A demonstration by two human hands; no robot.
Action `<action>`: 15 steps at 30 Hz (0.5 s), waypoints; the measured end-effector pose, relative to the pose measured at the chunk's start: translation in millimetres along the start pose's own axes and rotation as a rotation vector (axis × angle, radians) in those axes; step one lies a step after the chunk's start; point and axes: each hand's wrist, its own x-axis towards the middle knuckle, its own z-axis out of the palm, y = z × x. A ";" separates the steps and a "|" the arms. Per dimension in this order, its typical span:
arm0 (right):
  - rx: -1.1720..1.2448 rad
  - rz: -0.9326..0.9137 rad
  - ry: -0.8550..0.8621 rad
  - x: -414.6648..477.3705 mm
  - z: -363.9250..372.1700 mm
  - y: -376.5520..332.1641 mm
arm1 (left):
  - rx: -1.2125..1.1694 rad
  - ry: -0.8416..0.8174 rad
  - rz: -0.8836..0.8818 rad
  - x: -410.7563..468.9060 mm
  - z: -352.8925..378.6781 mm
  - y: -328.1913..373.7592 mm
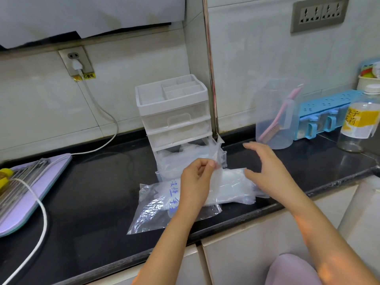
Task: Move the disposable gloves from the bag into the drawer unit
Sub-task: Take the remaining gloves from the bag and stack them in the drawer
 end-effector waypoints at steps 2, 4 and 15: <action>-0.122 -0.143 -0.098 15.5 -4.1 -13.5 | 0.015 -0.050 0.031 -1.4 4.1 0.2; -0.211 -0.269 -0.212 32.5 -4.3 -22.0 | 0.037 -0.103 0.050 -3.1 8.3 -1.3; -0.143 -0.344 -0.171 77.7 -27.9 -49.7 | 0.366 -0.125 -0.147 -9.4 13.1 -29.5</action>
